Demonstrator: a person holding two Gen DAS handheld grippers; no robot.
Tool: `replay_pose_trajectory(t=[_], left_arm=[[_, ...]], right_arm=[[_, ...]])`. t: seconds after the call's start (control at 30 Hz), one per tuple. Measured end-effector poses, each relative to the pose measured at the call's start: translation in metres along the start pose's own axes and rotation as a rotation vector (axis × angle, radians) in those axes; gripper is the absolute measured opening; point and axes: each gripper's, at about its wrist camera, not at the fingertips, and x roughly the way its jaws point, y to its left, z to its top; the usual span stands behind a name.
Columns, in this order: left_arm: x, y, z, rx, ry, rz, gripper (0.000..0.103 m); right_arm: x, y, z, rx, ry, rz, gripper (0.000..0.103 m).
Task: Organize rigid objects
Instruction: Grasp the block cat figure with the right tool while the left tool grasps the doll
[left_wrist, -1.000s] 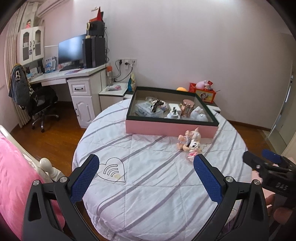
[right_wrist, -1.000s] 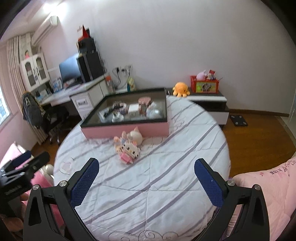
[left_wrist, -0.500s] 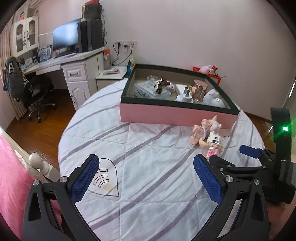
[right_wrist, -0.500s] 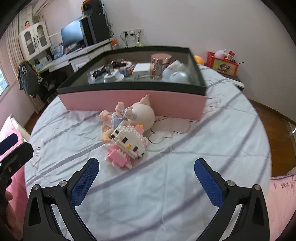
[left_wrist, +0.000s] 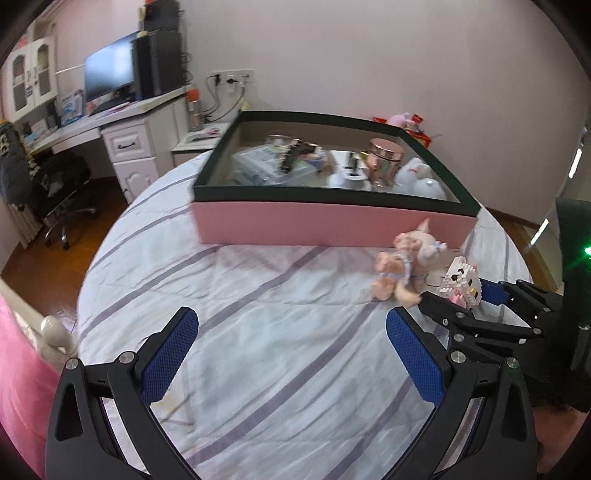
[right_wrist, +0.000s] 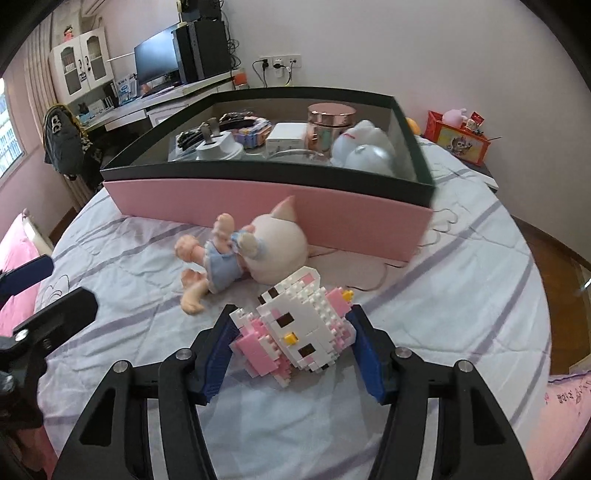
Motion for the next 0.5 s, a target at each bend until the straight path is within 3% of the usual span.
replay_pose_trajectory(t=[0.37, 0.5], left_arm=[[0.05, -0.048, 0.024, 0.116, 0.046, -0.029, 0.103], [0.073, -0.053, 0.029, 0.125, 0.105, -0.082, 0.091]], right_arm=[[-0.003, -0.039, 0.003, 0.05, -0.005, -0.054, 0.06], [-0.002, -0.048, 0.005, 0.061, -0.008, -0.053, 0.06]])
